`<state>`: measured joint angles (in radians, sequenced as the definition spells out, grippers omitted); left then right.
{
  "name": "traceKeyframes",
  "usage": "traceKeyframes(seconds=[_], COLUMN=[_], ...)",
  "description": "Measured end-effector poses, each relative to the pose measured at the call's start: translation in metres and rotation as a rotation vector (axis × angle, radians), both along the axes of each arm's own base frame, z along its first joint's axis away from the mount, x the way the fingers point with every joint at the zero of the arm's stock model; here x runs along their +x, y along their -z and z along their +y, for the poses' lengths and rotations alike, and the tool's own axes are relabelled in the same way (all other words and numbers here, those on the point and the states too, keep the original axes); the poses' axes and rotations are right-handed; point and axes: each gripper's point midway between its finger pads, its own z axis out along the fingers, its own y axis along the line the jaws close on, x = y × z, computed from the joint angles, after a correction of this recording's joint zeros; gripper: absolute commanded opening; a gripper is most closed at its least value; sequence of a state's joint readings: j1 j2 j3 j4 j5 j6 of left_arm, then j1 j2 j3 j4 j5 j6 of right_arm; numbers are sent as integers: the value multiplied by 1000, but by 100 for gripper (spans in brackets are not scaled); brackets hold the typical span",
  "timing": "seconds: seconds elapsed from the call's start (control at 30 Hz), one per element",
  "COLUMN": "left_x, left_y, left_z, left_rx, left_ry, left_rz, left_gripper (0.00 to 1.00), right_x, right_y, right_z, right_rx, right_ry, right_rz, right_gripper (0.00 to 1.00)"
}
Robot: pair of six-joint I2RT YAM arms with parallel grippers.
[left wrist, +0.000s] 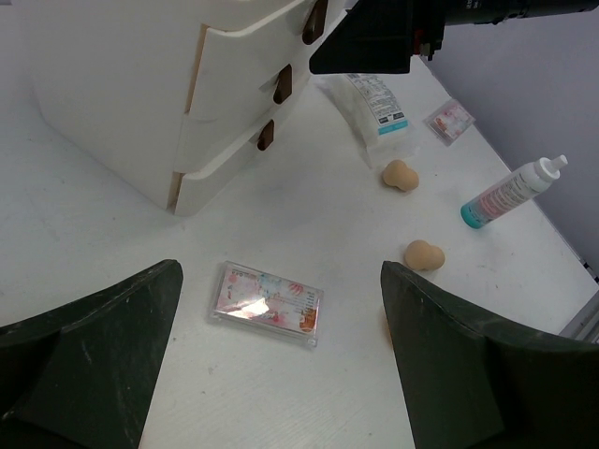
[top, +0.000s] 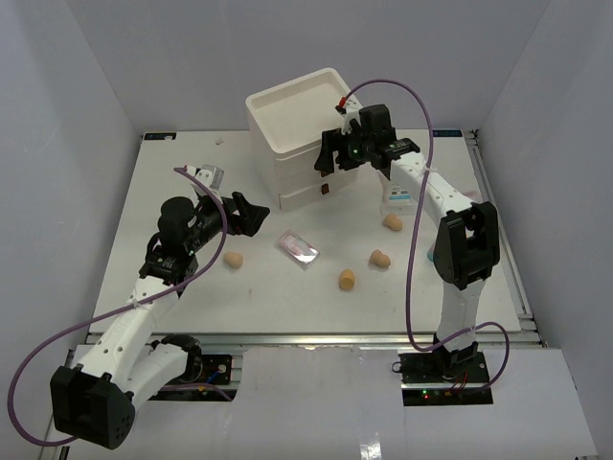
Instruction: Organize the makeup
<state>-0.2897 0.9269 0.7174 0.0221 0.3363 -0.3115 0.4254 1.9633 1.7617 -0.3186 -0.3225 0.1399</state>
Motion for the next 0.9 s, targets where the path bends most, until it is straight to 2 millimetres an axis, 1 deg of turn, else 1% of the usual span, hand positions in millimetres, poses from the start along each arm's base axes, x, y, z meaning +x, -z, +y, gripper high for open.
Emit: traceKeyframes(seconds=[0.07,0.17,0.23,0.27,0.33,0.63,0.8,0.9], left_x=[0,1,1,1,1,1,1,1], left_y=[1,1,2,2,2,3,4,4], left_z=[0,0,0,0,0,0,0,0], left_rx=[1,2,2,2,2,7,9,9], left_ry=[0,0,0,0,0,1,1,1], left_rz=[3,5,5,5,6,6,7,7], left_gripper=[98,98,98,98,98,98,98,98], right_x=[2,8,13,14,17,21,22,20], right_y=[-3,-9,-12,-13,-15,-17,-15,-14], right_z=[3,4,4,3,3,2,2,1], right_rx=[15,33,39,41,45,41,43,46], right_ry=[21,55,76,82,92,102,101,100], right_rz=[-2,-16,-30,-36,-49,-67,-75,-85], right_gripper=[64,59,51,50,40,24,9,8])
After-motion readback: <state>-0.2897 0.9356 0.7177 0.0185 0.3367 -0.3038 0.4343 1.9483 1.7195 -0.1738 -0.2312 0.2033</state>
